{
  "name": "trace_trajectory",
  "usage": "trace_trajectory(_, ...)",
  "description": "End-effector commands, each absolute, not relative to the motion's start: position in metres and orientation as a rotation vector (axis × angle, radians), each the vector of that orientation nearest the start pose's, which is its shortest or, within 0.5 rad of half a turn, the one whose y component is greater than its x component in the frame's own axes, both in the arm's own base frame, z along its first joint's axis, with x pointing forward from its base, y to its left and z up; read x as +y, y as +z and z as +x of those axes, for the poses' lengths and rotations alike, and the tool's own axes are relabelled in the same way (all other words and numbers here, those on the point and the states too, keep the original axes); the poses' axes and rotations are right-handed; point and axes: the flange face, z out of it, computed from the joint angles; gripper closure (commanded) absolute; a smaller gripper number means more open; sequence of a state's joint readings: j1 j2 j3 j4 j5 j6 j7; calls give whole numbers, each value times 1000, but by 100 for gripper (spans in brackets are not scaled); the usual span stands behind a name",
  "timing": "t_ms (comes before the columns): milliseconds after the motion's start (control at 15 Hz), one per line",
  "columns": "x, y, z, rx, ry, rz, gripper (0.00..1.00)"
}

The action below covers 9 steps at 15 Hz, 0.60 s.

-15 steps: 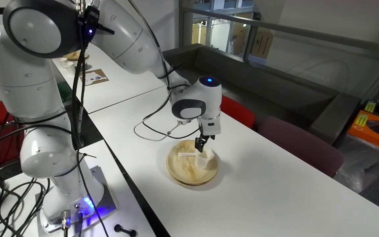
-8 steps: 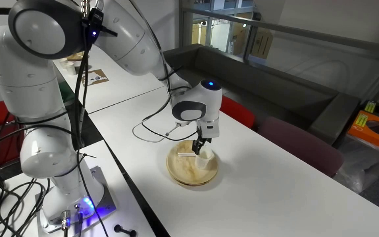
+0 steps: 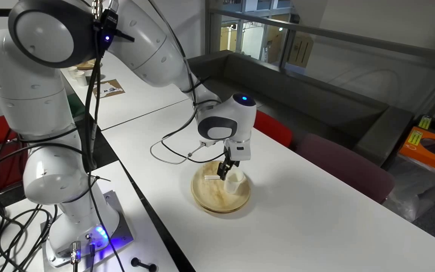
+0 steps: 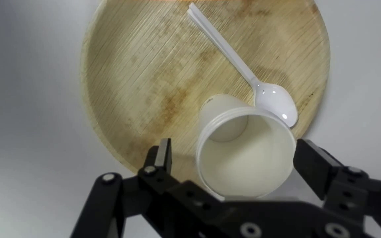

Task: Remove the cup from the plate

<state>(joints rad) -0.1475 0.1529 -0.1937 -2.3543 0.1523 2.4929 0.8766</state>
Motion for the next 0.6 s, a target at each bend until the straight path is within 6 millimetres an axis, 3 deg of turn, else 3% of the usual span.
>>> trace_trajectory(0, -181, 270, 477, 1904, 68, -2435, 3)
trace_trajectory(67, -182, 270, 477, 1908, 69, -2434, 20)
trace_trajectory(467, -184, 269, 477, 1916, 73, -2434, 44)
trace_trajectory(533, -184, 269, 477, 1916, 74, -2435, 53)
